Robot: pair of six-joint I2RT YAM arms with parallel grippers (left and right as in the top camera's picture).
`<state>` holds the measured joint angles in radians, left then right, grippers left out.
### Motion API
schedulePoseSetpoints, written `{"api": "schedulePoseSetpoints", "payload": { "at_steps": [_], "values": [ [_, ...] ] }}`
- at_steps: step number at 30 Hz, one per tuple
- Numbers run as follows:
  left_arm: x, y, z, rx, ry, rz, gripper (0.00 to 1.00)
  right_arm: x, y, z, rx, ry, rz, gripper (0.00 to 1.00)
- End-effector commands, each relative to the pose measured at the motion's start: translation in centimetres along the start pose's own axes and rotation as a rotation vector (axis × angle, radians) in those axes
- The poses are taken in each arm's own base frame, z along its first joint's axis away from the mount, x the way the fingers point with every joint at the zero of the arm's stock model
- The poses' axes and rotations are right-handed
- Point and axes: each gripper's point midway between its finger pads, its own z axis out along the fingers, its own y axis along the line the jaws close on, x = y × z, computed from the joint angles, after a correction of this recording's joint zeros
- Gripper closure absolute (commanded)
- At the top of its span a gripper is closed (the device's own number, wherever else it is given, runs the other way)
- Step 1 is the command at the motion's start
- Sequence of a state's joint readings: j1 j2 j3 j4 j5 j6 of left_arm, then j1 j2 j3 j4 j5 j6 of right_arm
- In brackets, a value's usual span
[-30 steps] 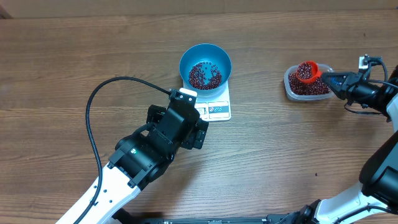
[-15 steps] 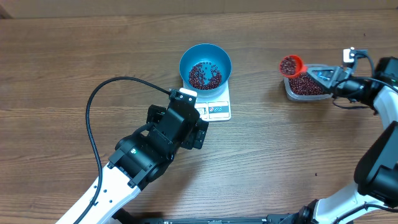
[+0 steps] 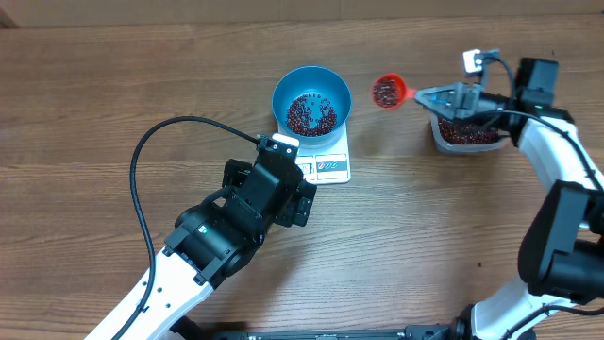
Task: Scoop item into bowl and weigh 150g on scale
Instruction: 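Lift the filled red cup out of the tub with the right gripper, then carry the red cup over the teal bowl with the right gripper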
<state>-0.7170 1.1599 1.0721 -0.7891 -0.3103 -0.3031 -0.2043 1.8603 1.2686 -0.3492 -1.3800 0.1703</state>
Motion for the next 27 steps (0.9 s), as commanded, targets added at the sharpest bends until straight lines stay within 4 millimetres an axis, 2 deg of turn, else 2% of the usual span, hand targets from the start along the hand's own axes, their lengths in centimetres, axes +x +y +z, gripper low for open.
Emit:
{"api": "schedulePoseSetpoints", "payload": {
  "at_steps": [1, 8, 13, 15, 21, 27],
  "values": [
    [0.2, 0.4, 0.3, -0.013, 0.008, 0.004, 0.01, 0.7, 0.7, 2.5, -0.018, 0.049, 0.036, 0.96],
    [0.2, 0.4, 0.3, -0.013, 0.008, 0.004, 0.01, 1.3, 1.7, 7.0, -0.005, 0.097, -0.054, 0.96],
    [0.2, 0.4, 0.3, -0.013, 0.008, 0.004, 0.01, 1.4, 2.7, 8.7, -0.027, 0.111, -0.136, 0.96],
    [0.2, 0.4, 0.3, -0.013, 0.008, 0.004, 0.01, 1.2, 2.6, 9.1, -0.008, 0.101, -0.16, 0.96],
    [0.2, 0.4, 0.3, -0.013, 0.008, 0.004, 0.0, 0.2, 0.5, 10.3, 0.145, 0.038, -0.201, 0.96],
    [0.2, 0.4, 0.3, -0.013, 0.008, 0.004, 0.01, 0.5, 0.3, 11.3, 0.174, 0.048, -0.306, 0.96]
  ]
}}
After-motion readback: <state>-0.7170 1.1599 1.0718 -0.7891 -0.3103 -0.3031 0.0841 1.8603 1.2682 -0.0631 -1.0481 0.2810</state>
